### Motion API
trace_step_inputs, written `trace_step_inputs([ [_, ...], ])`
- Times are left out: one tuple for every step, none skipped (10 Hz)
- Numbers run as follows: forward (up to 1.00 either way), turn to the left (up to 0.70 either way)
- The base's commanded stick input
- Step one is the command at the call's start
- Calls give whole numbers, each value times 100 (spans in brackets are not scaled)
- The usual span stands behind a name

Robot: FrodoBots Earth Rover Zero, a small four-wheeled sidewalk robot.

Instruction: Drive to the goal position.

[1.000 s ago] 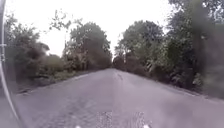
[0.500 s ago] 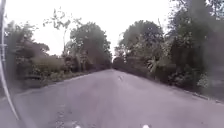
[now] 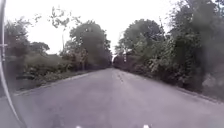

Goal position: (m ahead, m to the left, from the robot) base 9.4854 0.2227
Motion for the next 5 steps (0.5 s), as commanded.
trace_step_inputs([
  [70,0],
  [70,9],
  [70,32],
  [70,35],
  [70,15],
])
